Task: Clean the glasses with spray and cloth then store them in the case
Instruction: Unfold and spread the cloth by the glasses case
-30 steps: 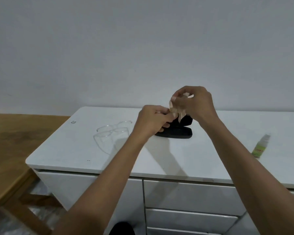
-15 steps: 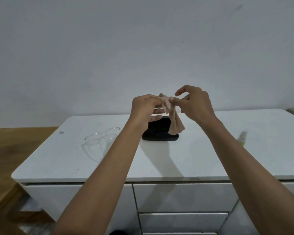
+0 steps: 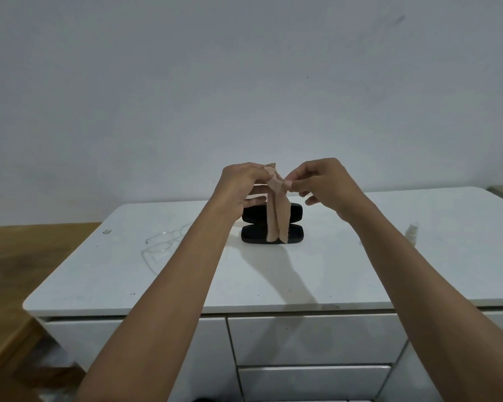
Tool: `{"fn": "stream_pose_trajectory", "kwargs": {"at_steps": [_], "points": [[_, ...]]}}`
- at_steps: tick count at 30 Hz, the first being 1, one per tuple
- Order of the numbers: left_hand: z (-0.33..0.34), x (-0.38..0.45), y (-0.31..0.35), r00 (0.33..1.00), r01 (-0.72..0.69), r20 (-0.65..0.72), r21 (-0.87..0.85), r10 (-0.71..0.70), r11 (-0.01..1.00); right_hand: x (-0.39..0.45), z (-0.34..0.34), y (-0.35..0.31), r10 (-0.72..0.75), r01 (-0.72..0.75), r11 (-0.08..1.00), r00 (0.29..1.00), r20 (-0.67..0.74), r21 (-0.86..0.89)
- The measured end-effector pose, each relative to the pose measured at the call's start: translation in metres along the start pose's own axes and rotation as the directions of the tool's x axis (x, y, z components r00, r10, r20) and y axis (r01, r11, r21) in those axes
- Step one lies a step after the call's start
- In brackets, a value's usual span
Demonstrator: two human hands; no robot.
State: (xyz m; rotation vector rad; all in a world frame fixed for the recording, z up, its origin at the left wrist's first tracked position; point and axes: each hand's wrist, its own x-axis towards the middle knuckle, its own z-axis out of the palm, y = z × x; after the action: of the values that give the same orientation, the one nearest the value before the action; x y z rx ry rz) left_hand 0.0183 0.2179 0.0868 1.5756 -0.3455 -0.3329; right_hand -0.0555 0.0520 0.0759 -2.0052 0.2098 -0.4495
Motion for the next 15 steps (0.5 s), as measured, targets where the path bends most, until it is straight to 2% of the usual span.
{"fn": "stream_pose_trajectory", "kwargs": {"at_steps": [3,5,9,12,15], "points": [[-0.009,0.004,-0.001,0.998,-0.029,-0.049,0.092,0.034,0.995,-0.001,-0.004,0.004,0.015,-0.014,1.000,1.000,-0.012,0.005],[-0.016,0.008,-0.005,0.992,-0.094,-0.059,0.249,0.112,0.964,-0.001,-0.007,0.006,0.015,-0.016,1.000,0.999,-0.043,-0.010],[-0.031,0.015,-0.016,0.949,-0.226,-0.040,0.600,0.311,0.767,0.004,-0.011,0.011,-0.021,-0.008,0.984,0.987,-0.160,-0.177],[-0.041,0.019,-0.021,0.928,-0.254,-0.018,0.703,0.373,0.665,0.006,-0.013,0.011,-0.092,0.013,0.938,0.973,-0.211,-0.346],[-0.045,0.020,-0.022,0.920,-0.269,-0.013,0.707,0.392,0.655,0.005,-0.011,0.009,-0.119,0.051,0.909,0.983,-0.141,-0.413]]}}
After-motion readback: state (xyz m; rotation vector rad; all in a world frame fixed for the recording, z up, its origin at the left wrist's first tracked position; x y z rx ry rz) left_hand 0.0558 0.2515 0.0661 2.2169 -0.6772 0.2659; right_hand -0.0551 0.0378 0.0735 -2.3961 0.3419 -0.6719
